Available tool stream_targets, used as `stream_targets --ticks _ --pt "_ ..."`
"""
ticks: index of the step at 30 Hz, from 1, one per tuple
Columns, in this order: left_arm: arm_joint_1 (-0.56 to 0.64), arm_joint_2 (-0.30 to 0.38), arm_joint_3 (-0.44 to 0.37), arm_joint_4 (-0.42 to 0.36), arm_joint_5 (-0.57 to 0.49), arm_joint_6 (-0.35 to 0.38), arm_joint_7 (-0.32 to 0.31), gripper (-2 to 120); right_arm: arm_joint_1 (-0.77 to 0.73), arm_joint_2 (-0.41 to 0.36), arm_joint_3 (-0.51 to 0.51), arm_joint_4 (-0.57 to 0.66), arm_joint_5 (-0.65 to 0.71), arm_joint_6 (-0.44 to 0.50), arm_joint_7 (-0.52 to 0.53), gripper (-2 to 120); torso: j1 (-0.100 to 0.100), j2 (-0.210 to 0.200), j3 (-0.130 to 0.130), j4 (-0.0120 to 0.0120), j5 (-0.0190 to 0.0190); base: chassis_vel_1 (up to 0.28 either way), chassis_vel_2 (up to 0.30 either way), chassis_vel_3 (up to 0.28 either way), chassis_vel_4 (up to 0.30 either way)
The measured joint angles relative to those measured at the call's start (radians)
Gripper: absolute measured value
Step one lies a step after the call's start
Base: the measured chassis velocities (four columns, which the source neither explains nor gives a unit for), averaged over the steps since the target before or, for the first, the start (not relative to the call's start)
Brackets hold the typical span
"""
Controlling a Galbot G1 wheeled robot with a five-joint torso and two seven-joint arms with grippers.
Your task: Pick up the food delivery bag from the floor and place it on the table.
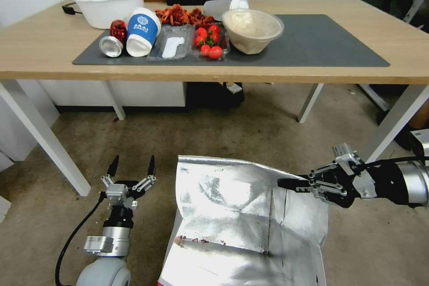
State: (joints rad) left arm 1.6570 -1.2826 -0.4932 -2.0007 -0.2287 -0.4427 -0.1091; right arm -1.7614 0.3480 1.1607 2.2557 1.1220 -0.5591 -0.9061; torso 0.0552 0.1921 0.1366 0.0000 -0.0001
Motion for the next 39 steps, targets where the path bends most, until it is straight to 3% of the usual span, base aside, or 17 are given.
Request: stream_targets --ticks 6,9,39 --pt "0.0 0.001 -0.001 0.0 0.001 0.0 0.0 100 0.001 -0.003 0.001 0.001 0.001 0.002 -0.001 0 0.004 0.02 0.016 0.0 0.0001 0.0 0.0 0.0 0.0" --pt "0.002 0.002 -0.008 0.001 0.002 -0.001 0.0 100 0.002 -0.006 -0.001 0.0 -0.003 0.007 -0.001 0 0.01 0.05 0.04 0.0 0.0 0.0 0.0 0.0 0.0" --pt "0.0 -0.003 -0.013 0.013 0.016 -0.015 0.0 100 0.024 -0.011 -0.025 -0.018 -0.03 0.033 -0.011 0 0.046 0.17 0.124 0.0 0.0001 0.0 0.0 0.0 0.0"
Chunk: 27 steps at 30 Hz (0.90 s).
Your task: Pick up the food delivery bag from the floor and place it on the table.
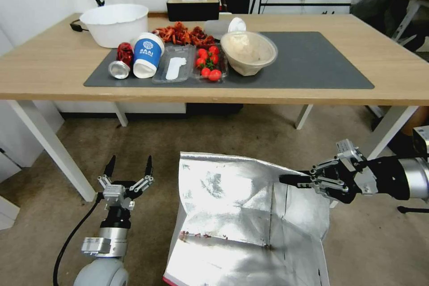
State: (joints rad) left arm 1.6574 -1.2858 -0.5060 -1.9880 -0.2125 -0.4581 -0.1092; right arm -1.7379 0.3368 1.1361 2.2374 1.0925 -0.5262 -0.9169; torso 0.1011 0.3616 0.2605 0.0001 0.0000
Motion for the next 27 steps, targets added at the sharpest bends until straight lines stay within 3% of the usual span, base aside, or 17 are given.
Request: stream_targets --ticks 27 --pt "-0.011 0.003 0.007 0.011 0.019 0.008 -0.014 100 0.014 0.001 -0.019 -0.019 -0.014 0.02 0.001 0 0.037 0.111 0.073 0.0 0.0 0.0 0.0 0.0 0.0"
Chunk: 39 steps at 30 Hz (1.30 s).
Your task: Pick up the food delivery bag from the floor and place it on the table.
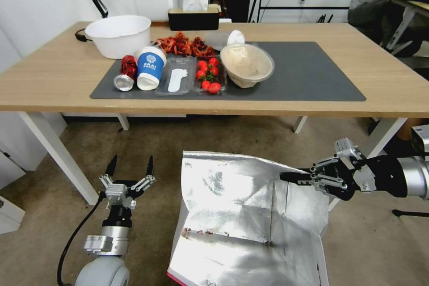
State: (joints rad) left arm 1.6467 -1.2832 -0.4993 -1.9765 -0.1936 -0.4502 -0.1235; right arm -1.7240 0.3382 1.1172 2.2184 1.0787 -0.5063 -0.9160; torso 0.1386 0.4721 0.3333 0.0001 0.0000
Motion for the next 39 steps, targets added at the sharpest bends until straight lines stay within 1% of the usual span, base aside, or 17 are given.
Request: stream_targets --ticks 5,12,18,19,22,26,27,39 --pt "-0.002 -0.001 0.005 0.001 0.001 0.0 0.0 100 0.001 0.001 -0.006 0.0 -0.004 0.003 0.0 0 0.006 0.016 0.01 0.0 0.0 0.0 0.0 0.0 0.0" --pt "-0.004 -0.003 0.007 0.002 0.003 -0.001 0.001 100 0.005 -0.004 -0.011 0.001 -0.007 0.007 0.002 0 0.018 0.048 0.03 0.0001 0.0 0.0 0.0 0.0 0.0" --pt "-0.004 -0.002 0.007 0.002 0.003 -0.001 0.002 100 0.006 -0.005 -0.011 0.001 -0.008 0.008 0.002 0 0.024 0.064 0.04 -0.0001 0.0 0.0 0.0 0.0 0.0" --pt "-0.004 -0.002 0.007 0.002 0.003 -0.001 0.002 100 0.007 -0.006 -0.011 0.0 -0.008 0.009 0.002 0 0.028 0.074 0.046 -0.0001 0.0 0.0 0.0 0.0 0.0" --pt "-0.004 -0.003 0.006 0.002 0.002 -0.001 0.002 100 0.008 -0.006 -0.011 0.0 -0.009 0.011 0.003 0 0.031 0.083 0.052 0.0001 0.0 0.0 0.0 0.0 0.0" --pt "-0.004 -0.003 0.007 0.004 0.003 -0.001 0.004 100 0.009 -0.007 -0.016 0.0 -0.018 0.015 0.003 0 0.041 0.107 0.066 0.0 0.0 0.0 0.0 0.0 0.0" --pt "-0.004 -0.003 0.007 0.004 0.003 -0.001 0.004 100 0.009 -0.007 -0.016 0.0 -0.018 0.015 0.003 0 0.041 0.107 0.066 0.0 0.0 0.0 0.0 0.0 0.0" --pt "-0.009 -0.001 0.003 0.005 -0.001 -0.002 0.005 100 0.009 -0.005 -0.02 0.006 -0.023 0.021 0.002 0 0.062 0.161 0.099 0.0001 0.0 0.0 0.0 0.0 0.0"
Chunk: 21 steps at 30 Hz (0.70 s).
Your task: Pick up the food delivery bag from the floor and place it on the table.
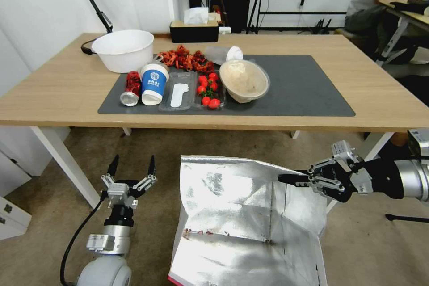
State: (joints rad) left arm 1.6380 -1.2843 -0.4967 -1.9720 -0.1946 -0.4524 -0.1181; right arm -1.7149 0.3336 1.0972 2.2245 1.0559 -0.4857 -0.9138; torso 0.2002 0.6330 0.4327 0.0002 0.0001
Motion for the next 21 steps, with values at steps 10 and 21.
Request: stream_targets --ticks 10,21 --pt "0.001 -0.002 0.008 0.0 0.003 -0.002 0.001 100 0.002 -0.001 -0.006 0.001 -0.006 0.001 -0.001 0 0.015 0.039 0.023 -0.0001 0.0 0.0 0.0 0.0 0.0" --pt "-0.001 -0.001 0.01 0.0 0.004 -0.002 0.003 100 0.005 -0.003 -0.002 -0.003 -0.006 0.004 -0.002 0 0.037 0.09 0.053 -0.0001 0.0 0.0 0.0 0.0 0.0"
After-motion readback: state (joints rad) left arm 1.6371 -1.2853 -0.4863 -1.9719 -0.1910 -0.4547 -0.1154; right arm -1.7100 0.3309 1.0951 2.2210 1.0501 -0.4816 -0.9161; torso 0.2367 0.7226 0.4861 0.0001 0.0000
